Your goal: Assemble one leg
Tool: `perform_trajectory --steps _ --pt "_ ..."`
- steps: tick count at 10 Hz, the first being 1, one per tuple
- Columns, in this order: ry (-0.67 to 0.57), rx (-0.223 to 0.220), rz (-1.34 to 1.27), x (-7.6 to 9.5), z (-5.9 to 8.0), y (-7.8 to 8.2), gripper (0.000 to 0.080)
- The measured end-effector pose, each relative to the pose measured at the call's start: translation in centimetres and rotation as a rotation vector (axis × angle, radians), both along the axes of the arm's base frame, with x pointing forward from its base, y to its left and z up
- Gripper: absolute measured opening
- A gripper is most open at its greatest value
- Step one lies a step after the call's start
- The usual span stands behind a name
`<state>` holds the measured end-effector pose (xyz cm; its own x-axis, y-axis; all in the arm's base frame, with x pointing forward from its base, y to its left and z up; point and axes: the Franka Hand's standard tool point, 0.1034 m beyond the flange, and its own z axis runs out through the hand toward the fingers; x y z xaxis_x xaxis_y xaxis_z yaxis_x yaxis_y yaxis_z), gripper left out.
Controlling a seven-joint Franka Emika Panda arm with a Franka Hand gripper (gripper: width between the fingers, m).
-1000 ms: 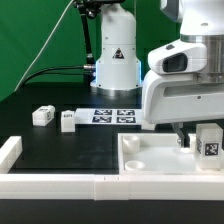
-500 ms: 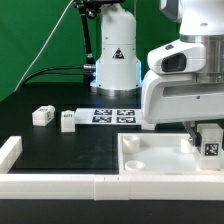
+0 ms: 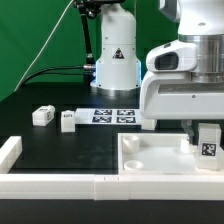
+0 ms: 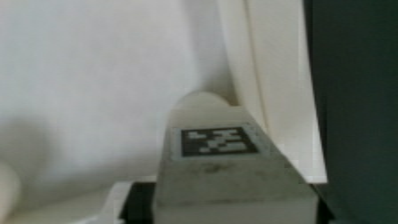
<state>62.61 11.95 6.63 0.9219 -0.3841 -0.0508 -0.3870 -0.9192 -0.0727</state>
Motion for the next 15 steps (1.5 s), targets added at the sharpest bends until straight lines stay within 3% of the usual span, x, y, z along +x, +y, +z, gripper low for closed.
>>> perform_trajectory --steps 7,10,11,12,13,15 --pt "0.062 -0.008 -0.783 0.1 -0.05 0.02 0.0291" --pt "0.085 -0.002 -0.994 0.11 -0.03 0.15 0.0291" --pt "0.082 -0.002 -0.956 0.11 -0.04 0.15 0.0291" --pt "0.078 -0.001 -0.912 0.1 -0.04 0.16 0.0488" --pt "0.077 0.0 -0.899 0.08 -0.05 0.26 0.0597" --pt "0.056 0.001 -0.679 0.06 -0.04 0.32 0.0633"
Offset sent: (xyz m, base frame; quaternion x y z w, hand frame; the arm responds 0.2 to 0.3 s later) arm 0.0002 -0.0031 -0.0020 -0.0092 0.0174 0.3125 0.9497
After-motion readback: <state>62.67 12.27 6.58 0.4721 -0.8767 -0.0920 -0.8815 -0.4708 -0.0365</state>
